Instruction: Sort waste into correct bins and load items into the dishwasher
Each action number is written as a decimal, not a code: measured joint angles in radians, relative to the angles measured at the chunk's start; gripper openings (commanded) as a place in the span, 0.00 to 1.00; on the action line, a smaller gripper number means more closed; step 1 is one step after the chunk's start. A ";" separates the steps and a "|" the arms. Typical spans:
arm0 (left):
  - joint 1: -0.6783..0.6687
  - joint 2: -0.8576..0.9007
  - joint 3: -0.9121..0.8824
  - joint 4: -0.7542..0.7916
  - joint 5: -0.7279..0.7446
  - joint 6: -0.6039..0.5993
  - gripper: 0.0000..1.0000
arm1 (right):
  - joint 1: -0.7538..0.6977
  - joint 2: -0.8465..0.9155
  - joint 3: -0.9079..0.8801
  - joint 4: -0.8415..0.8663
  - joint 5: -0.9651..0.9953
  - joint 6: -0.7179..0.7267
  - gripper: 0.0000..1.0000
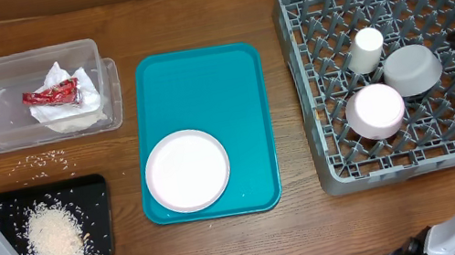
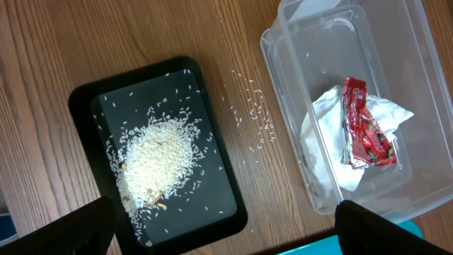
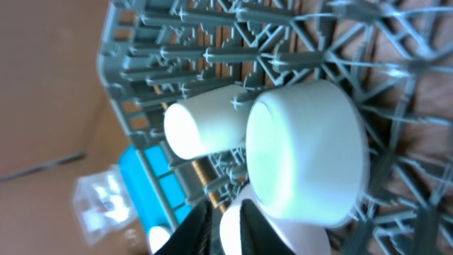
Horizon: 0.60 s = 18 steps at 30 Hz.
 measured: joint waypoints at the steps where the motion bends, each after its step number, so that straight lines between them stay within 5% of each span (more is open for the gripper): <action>1: 0.000 0.000 0.000 0.000 0.000 0.000 1.00 | 0.033 0.000 0.000 0.016 0.032 0.002 0.15; 10: 0.000 0.000 0.000 0.000 0.000 0.000 1.00 | 0.303 0.012 0.000 0.064 0.422 0.128 0.10; 18: 0.000 0.000 0.000 0.000 0.000 0.000 1.00 | 0.319 0.076 -0.001 0.010 0.618 0.228 0.04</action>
